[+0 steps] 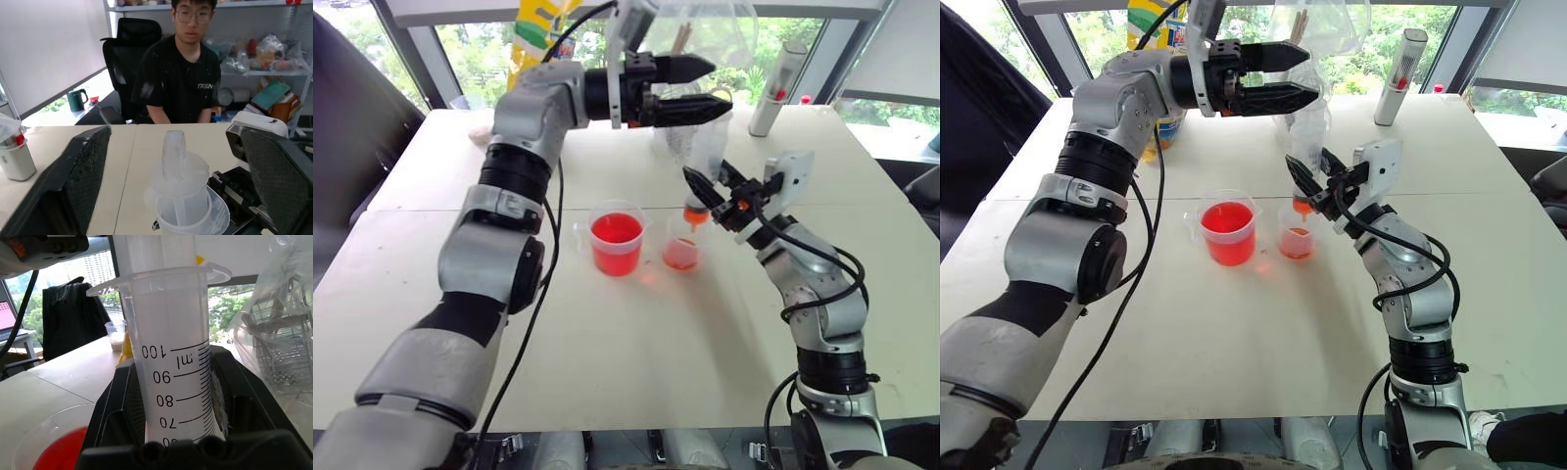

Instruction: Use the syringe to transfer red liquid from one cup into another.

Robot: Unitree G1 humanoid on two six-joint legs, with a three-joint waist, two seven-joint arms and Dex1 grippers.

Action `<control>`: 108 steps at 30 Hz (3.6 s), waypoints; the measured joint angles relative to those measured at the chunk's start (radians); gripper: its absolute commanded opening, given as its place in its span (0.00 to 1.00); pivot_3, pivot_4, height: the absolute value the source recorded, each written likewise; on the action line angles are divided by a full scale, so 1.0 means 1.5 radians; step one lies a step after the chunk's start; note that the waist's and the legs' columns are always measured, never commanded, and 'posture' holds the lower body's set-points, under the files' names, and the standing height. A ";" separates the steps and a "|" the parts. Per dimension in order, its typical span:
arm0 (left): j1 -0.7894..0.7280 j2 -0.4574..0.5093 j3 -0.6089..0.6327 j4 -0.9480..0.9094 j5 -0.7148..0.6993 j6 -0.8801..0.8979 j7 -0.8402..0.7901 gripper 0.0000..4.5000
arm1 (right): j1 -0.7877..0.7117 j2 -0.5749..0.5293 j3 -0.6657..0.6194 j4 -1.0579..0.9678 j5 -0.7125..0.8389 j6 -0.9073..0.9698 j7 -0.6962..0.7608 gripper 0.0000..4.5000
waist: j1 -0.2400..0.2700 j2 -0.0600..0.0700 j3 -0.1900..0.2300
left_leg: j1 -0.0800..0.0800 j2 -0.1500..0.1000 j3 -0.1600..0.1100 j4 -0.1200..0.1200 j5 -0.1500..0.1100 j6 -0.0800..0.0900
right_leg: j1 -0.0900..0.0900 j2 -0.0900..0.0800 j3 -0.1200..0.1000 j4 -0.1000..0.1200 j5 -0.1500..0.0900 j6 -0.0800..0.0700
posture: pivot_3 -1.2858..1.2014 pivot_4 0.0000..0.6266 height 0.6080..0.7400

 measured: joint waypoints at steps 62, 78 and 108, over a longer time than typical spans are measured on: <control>0.125 -0.018 0.002 -0.163 -0.004 0.095 0.036 0.90 | -0.033 -0.046 -0.025 -0.074 0.073 0.110 -0.009 0.31 | -0.001 0.000 0.000 | 0.000 0.000 0.000 0.000 0.000 0.000 | 0.000 0.000 0.000 0.000 0.000 0.000 | 0.52 0.24 0.99; 0.244 0.176 0.051 -0.297 -0.053 0.197 0.063 0.90 | -0.031 -0.040 -0.032 -0.053 0.073 0.105 -0.020 0.31 | 0.002 0.000 0.000 | 0.000 0.000 0.000 0.001 0.000 -0.001 | 0.001 -0.002 0.000 0.001 0.000 0.000 | 0.52 0.24 0.99; 0.433 0.239 0.022 -0.589 -0.115 0.278 0.137 0.90 | -0.291 -0.231 -0.008 0.367 0.164 0.802 -0.191 0.31 | -0.001 0.000 0.000 | 0.000 0.000 0.000 -0.001 0.000 0.000 | 0.000 -0.002 0.002 0.000 0.000 0.000 | 0.52 0.24 0.99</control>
